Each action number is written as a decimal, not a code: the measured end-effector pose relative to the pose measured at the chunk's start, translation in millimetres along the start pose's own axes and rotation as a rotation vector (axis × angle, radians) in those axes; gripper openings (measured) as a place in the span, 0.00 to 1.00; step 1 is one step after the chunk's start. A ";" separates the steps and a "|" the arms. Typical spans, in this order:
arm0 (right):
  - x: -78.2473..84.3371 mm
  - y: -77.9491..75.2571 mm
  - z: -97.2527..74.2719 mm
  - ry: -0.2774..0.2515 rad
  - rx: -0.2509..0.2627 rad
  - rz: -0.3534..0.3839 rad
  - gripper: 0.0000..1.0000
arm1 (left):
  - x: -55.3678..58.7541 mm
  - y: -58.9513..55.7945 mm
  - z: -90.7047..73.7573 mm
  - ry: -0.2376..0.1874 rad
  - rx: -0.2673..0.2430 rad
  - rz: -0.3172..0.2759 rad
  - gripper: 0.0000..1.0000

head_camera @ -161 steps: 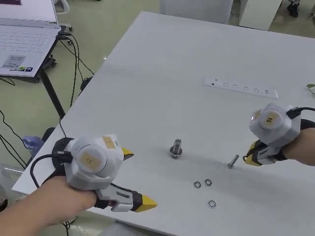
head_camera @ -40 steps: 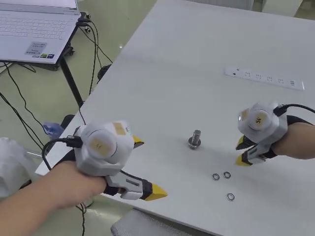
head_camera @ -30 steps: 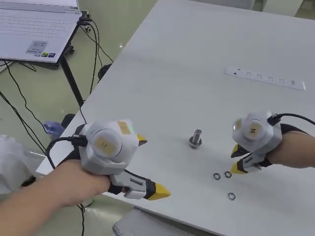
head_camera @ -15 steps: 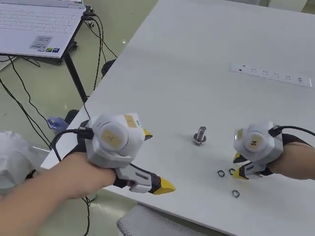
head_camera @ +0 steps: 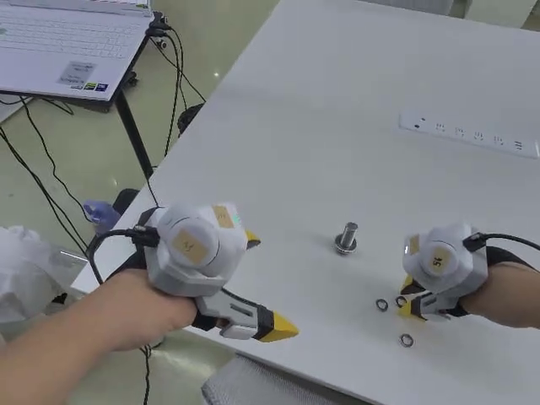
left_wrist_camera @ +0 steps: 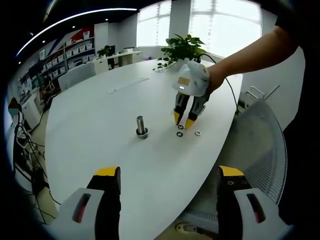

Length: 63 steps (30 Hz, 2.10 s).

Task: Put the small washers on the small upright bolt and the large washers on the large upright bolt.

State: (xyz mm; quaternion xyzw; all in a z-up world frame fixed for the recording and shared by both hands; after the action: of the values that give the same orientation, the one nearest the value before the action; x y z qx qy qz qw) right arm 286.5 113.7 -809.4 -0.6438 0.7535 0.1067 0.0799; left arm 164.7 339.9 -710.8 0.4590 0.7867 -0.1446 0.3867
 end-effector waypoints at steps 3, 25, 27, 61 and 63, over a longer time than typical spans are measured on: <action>-0.7 -1.2 -0.1 0.001 0.006 0.006 0.18 | -0.4 0.1 -0.1 -0.001 -0.001 -0.001 0.78; -4.3 -0.1 2.0 0.045 0.041 0.093 0.12 | -7.7 -3.8 0.3 -0.014 0.003 0.001 0.75; -3.5 0.0 1.6 0.045 0.037 0.108 0.12 | -7.6 -4.4 0.7 -0.013 0.005 0.003 0.75; 64.0 -36.3 -77.3 0.004 0.116 0.312 0.12 | -13.6 -1.8 14.4 -0.001 0.020 0.018 0.75; 59.0 -38.6 -81.0 -0.002 0.120 0.309 0.12 | -14.4 -2.1 15.0 -0.003 0.020 0.018 0.75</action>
State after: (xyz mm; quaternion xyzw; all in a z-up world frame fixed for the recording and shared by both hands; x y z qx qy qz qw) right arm 316.6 30.4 -748.7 -0.5141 0.8485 0.0734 0.1016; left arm 174.1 321.3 -710.3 0.4698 0.7804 -0.1494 0.3845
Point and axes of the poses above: the centre of the closed fingertips' face, and the gripper's own axes: z roughly forward along the fingers, y roughly to its left, x roughly out of its underside, the point moved 7 cm from there along -z, roughly backward along the fingers, and after that the axes turned 15 degrees about z, right-handed, at the moved point
